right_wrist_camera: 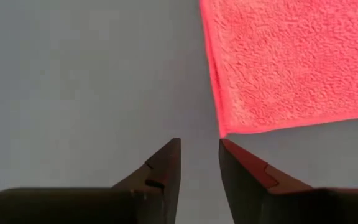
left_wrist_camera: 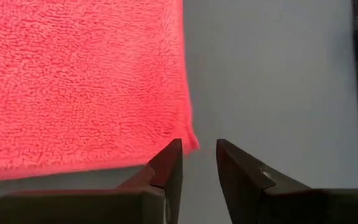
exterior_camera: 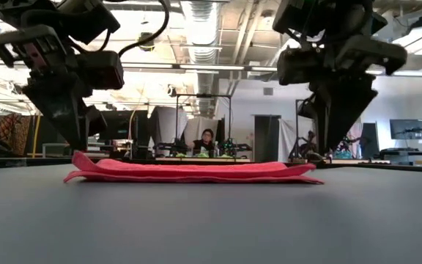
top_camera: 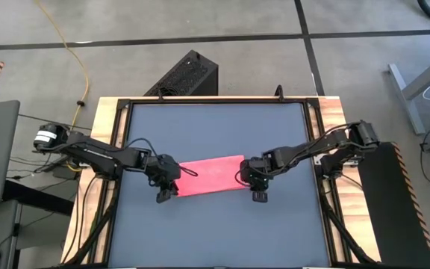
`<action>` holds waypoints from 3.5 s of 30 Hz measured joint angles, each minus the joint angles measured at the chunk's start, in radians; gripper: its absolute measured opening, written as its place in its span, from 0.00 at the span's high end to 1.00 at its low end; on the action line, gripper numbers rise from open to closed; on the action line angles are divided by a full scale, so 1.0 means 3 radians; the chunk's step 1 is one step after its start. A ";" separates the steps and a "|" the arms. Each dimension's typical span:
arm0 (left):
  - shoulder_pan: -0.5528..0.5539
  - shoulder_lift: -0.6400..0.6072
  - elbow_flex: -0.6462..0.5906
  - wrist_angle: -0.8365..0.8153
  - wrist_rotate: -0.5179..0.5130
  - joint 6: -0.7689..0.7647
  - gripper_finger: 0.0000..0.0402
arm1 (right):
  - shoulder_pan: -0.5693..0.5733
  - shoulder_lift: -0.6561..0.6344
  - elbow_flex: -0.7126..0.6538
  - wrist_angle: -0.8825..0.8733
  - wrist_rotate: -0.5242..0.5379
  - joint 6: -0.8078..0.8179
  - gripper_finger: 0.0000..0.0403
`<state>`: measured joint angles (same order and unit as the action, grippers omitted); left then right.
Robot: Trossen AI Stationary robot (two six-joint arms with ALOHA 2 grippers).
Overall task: Roll towel
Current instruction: Fold the pink towel
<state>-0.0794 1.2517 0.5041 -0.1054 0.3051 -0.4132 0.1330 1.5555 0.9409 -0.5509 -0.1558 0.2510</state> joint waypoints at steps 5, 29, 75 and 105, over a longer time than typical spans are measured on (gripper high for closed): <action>0.0091 -0.0279 0.0000 -0.0266 0.0008 0.0040 0.77 | -0.0087 0.0000 0.0017 0.0025 -0.0101 0.0046 0.66; 0.0269 0.0714 0.0003 0.0825 -0.0167 0.0157 0.90 | -0.0112 0.0032 -0.0805 0.1316 0.0303 0.0844 0.73; 0.0828 0.1058 0.0272 0.0098 0.0249 0.1201 0.91 | 0.0019 0.0901 0.0392 0.0464 0.1138 0.1310 0.73; -0.0419 0.1140 0.0410 0.2195 -0.1396 -0.1148 0.91 | -0.0817 0.0275 -0.0047 0.0620 -0.0459 -0.0772 0.73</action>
<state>-0.2051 1.5936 0.6270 0.5529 -0.1137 -0.7574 -0.1121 1.6380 0.9268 -0.3650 -0.2933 0.0195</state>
